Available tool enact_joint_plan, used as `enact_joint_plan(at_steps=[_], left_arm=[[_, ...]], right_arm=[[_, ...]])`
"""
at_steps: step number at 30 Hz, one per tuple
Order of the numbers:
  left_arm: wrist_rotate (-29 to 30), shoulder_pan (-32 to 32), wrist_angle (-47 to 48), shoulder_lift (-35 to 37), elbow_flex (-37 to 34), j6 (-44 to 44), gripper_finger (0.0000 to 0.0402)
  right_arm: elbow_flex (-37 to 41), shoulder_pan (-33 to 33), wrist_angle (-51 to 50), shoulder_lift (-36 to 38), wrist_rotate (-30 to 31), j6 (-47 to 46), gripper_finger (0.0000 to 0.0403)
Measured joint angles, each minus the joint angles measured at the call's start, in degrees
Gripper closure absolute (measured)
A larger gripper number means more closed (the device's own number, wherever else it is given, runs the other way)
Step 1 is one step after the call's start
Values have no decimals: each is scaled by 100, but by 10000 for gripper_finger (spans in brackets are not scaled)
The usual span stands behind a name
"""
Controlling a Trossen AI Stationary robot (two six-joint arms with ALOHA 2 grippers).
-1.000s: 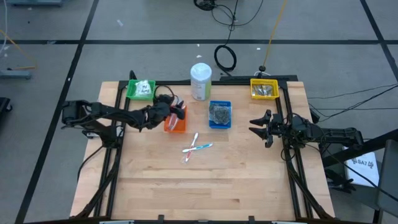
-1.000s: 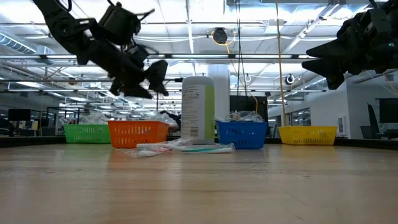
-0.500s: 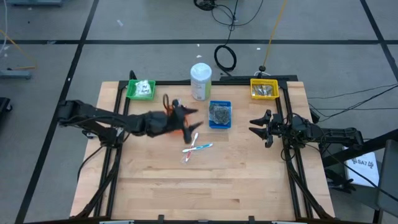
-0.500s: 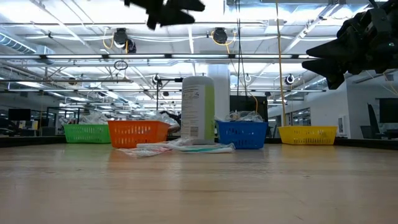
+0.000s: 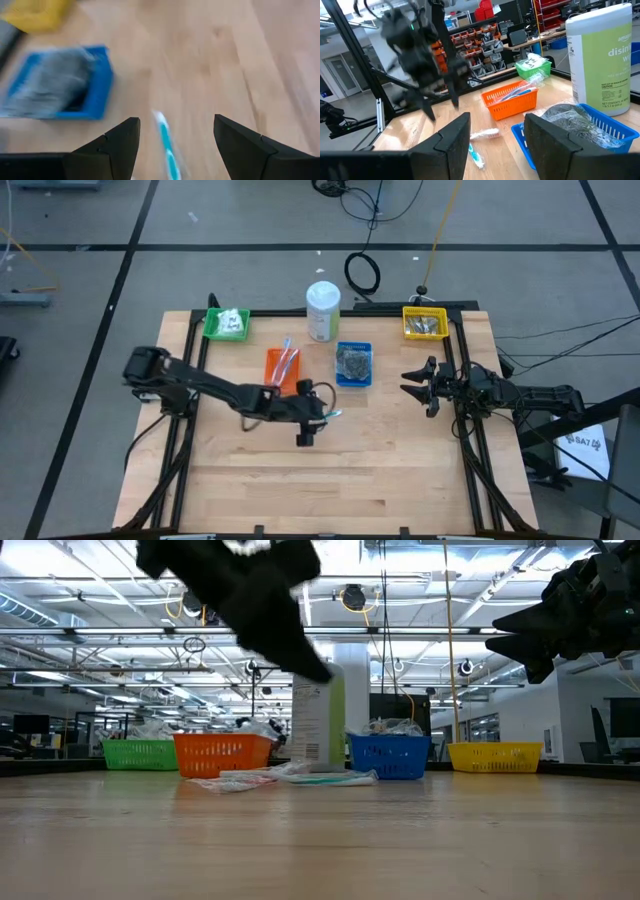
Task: Pick & Place Travel size toiletries
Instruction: Put the blue toothbrush into the orange bin
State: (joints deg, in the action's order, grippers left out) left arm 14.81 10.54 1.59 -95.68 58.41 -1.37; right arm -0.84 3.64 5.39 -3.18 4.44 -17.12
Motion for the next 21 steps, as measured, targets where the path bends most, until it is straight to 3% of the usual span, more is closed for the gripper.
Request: enact_joint_plan(at_steps=[9,21], left_arm=[[-531,-205,-38,-1177,-2,199,156],[-672,-548,107,-1453,4,711,156]], right_arm=[[1,0,0,-2,-2,0,227],[0,0,0,-2,-2,0,228]])
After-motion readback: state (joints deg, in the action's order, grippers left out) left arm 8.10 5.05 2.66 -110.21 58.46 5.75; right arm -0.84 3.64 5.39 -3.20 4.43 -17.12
